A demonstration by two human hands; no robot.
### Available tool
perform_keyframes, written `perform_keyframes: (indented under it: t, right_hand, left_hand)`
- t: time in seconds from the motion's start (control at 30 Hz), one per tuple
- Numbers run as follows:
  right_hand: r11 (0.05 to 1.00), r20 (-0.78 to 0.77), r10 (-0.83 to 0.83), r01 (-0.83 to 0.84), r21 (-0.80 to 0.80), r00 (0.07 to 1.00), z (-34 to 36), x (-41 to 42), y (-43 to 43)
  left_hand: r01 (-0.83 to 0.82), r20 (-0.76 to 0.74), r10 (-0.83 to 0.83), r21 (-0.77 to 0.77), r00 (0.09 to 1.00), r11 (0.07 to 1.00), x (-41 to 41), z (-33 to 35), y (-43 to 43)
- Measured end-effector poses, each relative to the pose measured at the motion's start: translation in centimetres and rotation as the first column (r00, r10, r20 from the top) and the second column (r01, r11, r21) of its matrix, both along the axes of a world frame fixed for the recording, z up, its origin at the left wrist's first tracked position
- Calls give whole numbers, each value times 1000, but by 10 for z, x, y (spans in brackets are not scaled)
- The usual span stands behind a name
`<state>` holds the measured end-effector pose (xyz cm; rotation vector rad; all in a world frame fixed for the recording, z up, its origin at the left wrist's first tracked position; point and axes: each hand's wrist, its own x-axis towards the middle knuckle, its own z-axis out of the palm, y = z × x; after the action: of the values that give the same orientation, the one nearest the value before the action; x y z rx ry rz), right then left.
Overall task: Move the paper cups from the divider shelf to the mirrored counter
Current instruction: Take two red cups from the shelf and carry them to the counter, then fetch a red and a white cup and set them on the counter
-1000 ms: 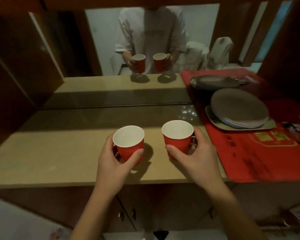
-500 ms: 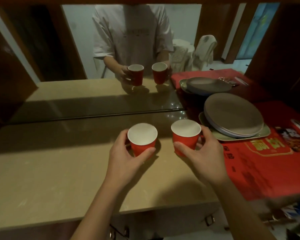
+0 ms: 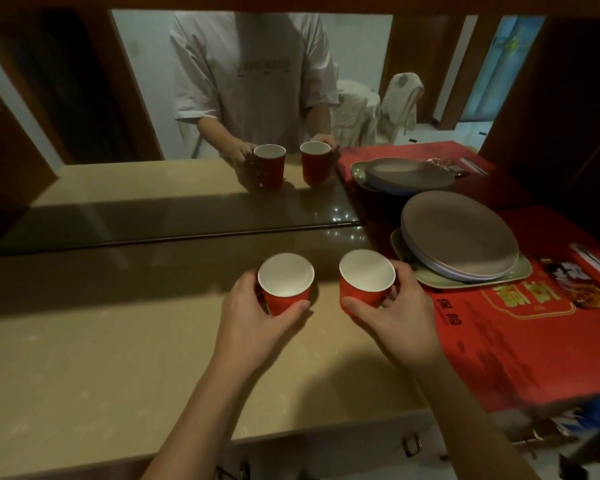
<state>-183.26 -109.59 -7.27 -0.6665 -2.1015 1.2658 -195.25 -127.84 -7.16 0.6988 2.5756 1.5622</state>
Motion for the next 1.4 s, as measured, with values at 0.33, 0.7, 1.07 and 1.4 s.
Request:
perform_keyframes:
  t: [0.33, 0.7, 1.07, 1.4]
  right_hand:
    - [995, 39, 75, -77, 68, 996, 2, 4, 4]
    - [766, 349, -133, -127, 630, 928, 4, 59, 23]
    - [712, 373, -230, -106, 694, 899, 6, 102, -10]
    - [711, 377, -464, 83, 698, 801, 19, 183, -90]
  left_hand:
    - [2, -55, -10, -142, 998, 990, 1, 1, -4]
    - [-135, -435, -152, -560, 888, 817, 16, 1, -37]
    - [-94, -458, -237, -592, 857, 800, 48, 4, -58]
    - [206, -437, -509, -573, 742, 793, 97, 12, -68]
